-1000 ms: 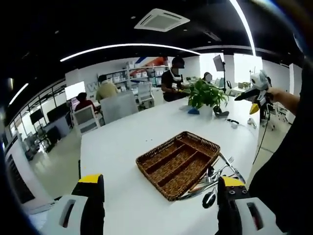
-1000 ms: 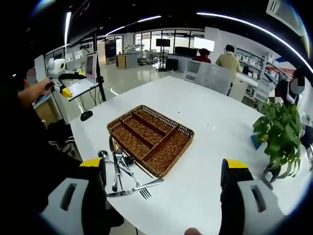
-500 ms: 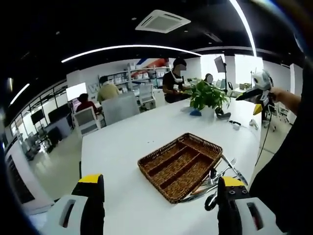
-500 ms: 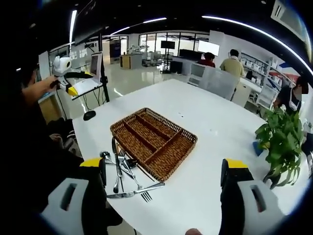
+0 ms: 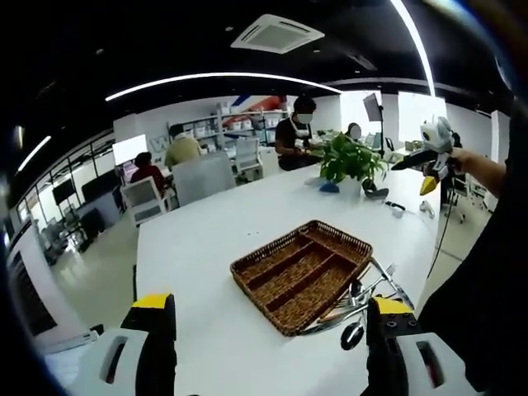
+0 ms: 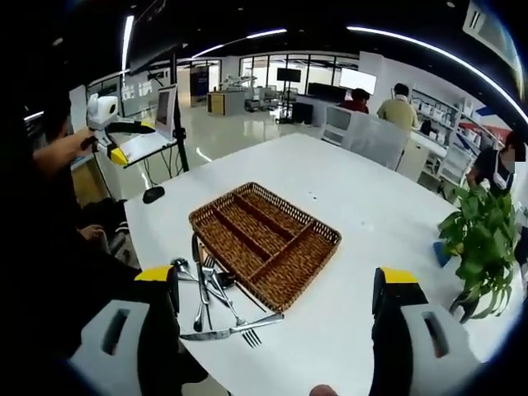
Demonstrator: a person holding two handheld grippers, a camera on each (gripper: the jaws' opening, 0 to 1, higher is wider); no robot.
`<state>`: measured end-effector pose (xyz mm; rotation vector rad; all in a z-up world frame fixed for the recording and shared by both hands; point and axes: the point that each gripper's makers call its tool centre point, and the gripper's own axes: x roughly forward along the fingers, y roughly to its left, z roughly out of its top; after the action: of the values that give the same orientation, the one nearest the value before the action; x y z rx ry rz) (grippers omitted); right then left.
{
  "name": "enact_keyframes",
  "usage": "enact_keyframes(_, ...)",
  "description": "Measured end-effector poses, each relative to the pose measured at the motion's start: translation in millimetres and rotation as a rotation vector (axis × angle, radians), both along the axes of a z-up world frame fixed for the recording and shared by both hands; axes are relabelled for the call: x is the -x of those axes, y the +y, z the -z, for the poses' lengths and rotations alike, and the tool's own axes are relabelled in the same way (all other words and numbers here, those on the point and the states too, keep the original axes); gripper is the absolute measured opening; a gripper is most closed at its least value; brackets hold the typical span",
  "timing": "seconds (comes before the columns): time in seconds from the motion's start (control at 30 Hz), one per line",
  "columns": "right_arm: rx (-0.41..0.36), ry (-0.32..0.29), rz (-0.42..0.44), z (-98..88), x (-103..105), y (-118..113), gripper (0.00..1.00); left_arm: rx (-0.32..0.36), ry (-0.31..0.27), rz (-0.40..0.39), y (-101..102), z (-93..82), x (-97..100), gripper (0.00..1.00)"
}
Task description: Arrange the knives, forks, and spoons in their matching storage slots by inserting each utensil handle-first until every utensil is classified and aligned in the correct compartment
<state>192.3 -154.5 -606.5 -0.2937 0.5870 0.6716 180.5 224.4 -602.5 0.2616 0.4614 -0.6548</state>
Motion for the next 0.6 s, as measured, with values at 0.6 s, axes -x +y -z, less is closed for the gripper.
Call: enact_keyframes(0.6, -0.017, -0.008, -0.054, -7.6, -10.1, 24.1, 1.0, 0.005, 0.001, 0.005, -5.1, -1.5, -10.7, 1.0)
